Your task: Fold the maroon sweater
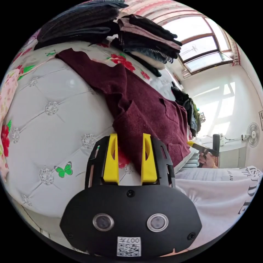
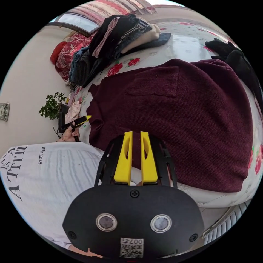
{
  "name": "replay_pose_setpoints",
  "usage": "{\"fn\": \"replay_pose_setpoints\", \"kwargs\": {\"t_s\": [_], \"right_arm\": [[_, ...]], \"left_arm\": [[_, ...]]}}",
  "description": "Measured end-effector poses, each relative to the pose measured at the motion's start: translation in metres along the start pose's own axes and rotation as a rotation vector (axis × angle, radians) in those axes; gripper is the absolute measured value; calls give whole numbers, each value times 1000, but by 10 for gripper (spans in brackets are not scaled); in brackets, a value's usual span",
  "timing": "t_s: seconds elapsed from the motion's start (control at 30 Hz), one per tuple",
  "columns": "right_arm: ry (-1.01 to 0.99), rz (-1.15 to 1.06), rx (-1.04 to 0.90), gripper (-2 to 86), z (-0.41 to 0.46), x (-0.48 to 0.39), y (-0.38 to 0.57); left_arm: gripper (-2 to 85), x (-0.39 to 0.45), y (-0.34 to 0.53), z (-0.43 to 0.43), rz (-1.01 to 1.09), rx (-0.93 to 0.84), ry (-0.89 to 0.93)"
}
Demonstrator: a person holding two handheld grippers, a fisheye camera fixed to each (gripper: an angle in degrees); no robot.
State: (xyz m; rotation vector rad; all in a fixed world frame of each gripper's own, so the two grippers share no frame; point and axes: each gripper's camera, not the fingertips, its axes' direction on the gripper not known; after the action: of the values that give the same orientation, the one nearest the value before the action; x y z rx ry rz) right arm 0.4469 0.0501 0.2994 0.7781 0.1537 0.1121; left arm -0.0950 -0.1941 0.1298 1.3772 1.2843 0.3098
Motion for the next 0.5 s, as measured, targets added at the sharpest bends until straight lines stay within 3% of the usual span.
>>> {"fn": "replay_pose_setpoints", "kwargs": {"t_s": [0.17,0.27,0.37,0.5], "right_arm": [[31,-17,10,74,-10,-5,-8],[43,35,39,76,-22,12,-6],[69,104,86,77,-39,39,-7],[99,181,174,82,-74,73,-22]], "left_arm": [[52,-9,5,-22,29,-29,63],[36,-26,34,-67,22,-56,-37],[33,-56,67,-105,-79,-70,-236],[34,-89,100,-131,-316,77,-280]]}}
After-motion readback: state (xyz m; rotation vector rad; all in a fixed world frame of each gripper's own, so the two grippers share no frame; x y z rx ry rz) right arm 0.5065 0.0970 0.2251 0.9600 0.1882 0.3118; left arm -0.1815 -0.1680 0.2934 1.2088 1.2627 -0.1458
